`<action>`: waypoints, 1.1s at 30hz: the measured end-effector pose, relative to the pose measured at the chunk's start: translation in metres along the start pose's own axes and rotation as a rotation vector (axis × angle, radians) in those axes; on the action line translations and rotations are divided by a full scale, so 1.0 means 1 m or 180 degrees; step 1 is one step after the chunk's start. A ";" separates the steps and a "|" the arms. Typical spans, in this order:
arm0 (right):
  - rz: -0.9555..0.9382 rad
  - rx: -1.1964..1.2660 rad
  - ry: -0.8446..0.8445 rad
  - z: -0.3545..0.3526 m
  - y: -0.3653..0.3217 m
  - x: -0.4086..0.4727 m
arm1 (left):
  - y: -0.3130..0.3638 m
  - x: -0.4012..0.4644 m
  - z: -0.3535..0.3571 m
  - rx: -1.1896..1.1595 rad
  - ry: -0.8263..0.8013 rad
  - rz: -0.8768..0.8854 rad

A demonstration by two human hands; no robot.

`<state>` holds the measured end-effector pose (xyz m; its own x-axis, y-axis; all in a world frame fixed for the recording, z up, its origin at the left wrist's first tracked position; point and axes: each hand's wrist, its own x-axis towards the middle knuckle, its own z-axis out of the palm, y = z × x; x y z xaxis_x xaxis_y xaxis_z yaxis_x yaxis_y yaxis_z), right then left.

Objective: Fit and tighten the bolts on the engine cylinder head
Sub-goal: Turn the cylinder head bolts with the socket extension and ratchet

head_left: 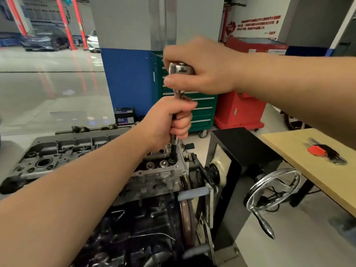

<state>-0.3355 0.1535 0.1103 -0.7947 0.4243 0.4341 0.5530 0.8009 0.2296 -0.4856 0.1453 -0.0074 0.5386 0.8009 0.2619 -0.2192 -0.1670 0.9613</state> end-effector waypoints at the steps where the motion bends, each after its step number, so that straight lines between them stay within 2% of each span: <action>1: -0.0116 -0.0011 -0.0002 0.002 0.005 0.000 | 0.000 0.000 0.000 0.0016 -0.0004 0.0020; 6: -0.0281 -0.0213 -0.0210 0.002 0.011 0.016 | -0.006 -0.003 -0.005 -0.0006 0.0091 0.0147; 11: 0.0282 0.0163 -0.0110 0.009 0.003 0.017 | -0.012 -0.002 -0.004 -0.0037 0.0427 0.0263; 15: 0.1050 -0.0922 -0.0187 0.013 -0.014 0.030 | -0.015 0.002 -0.003 0.0081 0.0810 0.0327; 17: 0.1117 -0.1253 -0.0293 0.015 -0.019 0.035 | -0.019 0.002 -0.001 0.0453 0.1048 0.0297; 19: 0.1119 -0.1399 -0.0358 0.015 -0.022 0.036 | -0.024 0.001 0.003 0.0471 0.1203 0.0167; 22: 0.1376 -0.1192 -0.0183 0.014 -0.020 0.037 | -0.025 0.000 0.005 0.0240 0.1049 0.0087; 26: 0.0690 -0.0089 -0.0146 0.011 -0.002 0.026 | -0.020 0.001 0.006 0.0174 0.0826 -0.0036; 29: 0.0602 0.0457 -0.0332 0.006 0.004 0.021 | -0.018 0.001 0.004 0.0186 0.0770 -0.0092; 31: 0.0480 0.0287 -0.0375 0.003 0.003 0.021 | -0.020 0.000 0.003 0.0208 0.0711 -0.0048; 33: 0.0422 -0.0400 -0.0311 0.000 -0.005 0.022 | -0.023 -0.001 0.002 0.0205 0.0710 0.0029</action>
<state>-0.3557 0.1582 0.1187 -0.7299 0.5664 0.3825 0.6765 0.6788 0.2857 -0.4792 0.1468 -0.0292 0.3421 0.9052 0.2521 -0.1669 -0.2055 0.9643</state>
